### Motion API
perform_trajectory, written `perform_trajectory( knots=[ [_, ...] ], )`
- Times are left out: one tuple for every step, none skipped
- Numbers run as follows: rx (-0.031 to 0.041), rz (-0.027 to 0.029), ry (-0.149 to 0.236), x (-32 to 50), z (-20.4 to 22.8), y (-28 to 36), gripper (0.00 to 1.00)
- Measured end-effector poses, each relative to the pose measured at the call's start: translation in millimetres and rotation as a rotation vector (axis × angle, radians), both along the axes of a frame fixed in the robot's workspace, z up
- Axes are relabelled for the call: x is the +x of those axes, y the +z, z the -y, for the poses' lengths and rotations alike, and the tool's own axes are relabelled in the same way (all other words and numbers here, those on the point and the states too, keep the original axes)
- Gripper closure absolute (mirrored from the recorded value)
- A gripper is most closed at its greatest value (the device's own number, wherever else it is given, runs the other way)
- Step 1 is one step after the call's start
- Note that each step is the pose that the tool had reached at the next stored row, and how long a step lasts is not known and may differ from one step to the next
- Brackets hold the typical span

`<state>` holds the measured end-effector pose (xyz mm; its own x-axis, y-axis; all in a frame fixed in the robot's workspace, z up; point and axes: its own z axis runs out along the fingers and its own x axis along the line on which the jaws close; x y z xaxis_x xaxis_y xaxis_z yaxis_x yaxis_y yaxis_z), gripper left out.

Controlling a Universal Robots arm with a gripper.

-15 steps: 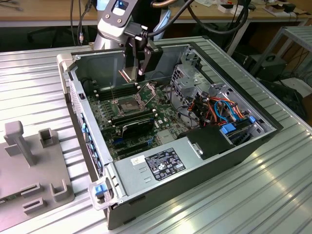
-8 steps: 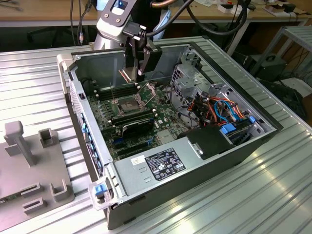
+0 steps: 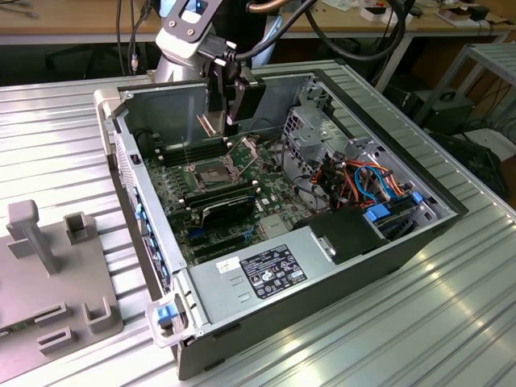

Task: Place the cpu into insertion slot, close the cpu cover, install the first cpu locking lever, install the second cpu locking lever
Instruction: 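Place the cpu into insertion slot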

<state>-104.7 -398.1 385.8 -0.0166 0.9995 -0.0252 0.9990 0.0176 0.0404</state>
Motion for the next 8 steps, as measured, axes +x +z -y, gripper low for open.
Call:
perform_trajectory(
  knots=[
    [0.0000, -0.0001, -0.003, 0.0, 0.0, 0.0, 0.45],
    [0.0000, -0.0001, -0.005, 0.0, 0.0, 0.0, 0.45],
    [0.0000, 0.0000, -0.008, 0.0, 0.0, 0.0, 0.45],
    [0.0000, 0.0000, -0.013, 0.0, 0.0, 0.0, 0.45],
    [0.0000, 0.0000, -0.016, 0.0, 0.0, 0.0, 0.45],
    [0.0000, 0.0000, -0.020, 0.0, 0.0, 0.0, 0.45],
    [0.0000, -0.0001, -0.022, 0.0, 0.0, 0.0, 0.45],
    [-0.0001, 0.0000, -0.024, 0.0, 0.0, 0.0, 0.45]
  ],
)
